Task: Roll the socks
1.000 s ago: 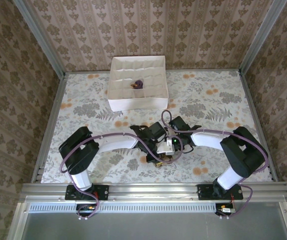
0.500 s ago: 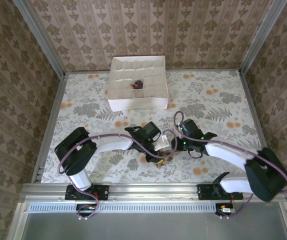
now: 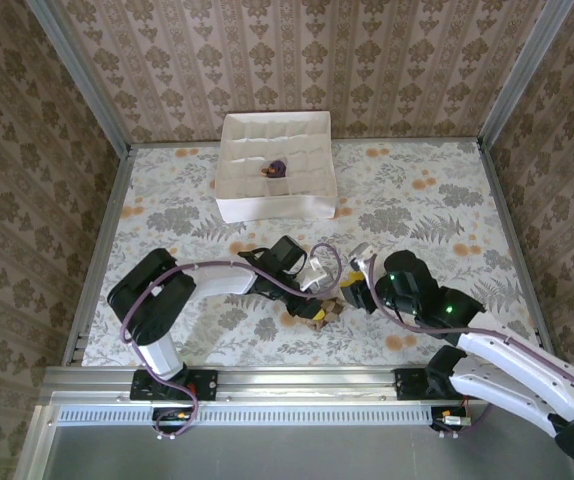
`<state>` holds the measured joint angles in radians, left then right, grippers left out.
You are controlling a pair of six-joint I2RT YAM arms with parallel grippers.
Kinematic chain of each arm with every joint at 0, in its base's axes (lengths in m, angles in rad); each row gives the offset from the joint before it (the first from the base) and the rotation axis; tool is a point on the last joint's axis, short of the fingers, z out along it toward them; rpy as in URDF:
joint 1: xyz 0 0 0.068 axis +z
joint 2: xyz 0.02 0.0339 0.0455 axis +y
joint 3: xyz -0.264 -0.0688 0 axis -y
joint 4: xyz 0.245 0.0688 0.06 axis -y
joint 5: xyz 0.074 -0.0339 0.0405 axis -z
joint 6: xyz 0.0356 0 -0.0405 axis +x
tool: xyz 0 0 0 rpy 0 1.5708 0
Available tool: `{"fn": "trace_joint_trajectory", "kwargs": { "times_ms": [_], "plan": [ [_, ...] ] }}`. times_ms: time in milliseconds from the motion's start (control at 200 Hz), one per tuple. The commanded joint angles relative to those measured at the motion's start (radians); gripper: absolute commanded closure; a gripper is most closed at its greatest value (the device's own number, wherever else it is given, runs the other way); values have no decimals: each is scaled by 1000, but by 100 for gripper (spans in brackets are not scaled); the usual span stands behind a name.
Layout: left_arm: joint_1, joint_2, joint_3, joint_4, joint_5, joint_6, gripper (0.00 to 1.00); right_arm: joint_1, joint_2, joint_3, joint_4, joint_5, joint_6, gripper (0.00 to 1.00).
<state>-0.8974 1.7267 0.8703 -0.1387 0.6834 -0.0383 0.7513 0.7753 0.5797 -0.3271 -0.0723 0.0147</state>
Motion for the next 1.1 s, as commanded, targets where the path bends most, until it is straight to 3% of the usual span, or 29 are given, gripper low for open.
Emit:
{"fn": "trace_joint_trajectory", "kwargs": {
  "times_ms": [0, 150, 335, 515, 660, 820, 980, 1095],
  "plan": [
    [31, 65, -63, -54, -80, -21, 100, 70, 22, 47, -105, 101, -183, 62],
    [31, 42, -74, -29, -95, 56, 100, 99, 33, 64, -131, 272, -162, 62],
    [26, -4, 40, -196, -222, 364, 100, 85, -111, 20, -96, 543, -28, 62],
    [15, 6, 139, -244, -374, 657, 100, -9, -187, 15, -187, 579, 163, 62],
    [-30, 55, 177, -237, -521, 848, 100, -92, -155, 21, -257, 487, 307, 61],
    [-111, 40, 25, -45, -614, 959, 100, -171, -3, 48, -241, 300, 398, 65],
    [-184, 26, -117, 142, -672, 960, 100, -287, 216, 56, -80, -43, 462, 79],
    [-204, 16, -171, 215, -683, 970, 100, -297, 391, 76, 81, -258, 485, 87]
  ]
}}
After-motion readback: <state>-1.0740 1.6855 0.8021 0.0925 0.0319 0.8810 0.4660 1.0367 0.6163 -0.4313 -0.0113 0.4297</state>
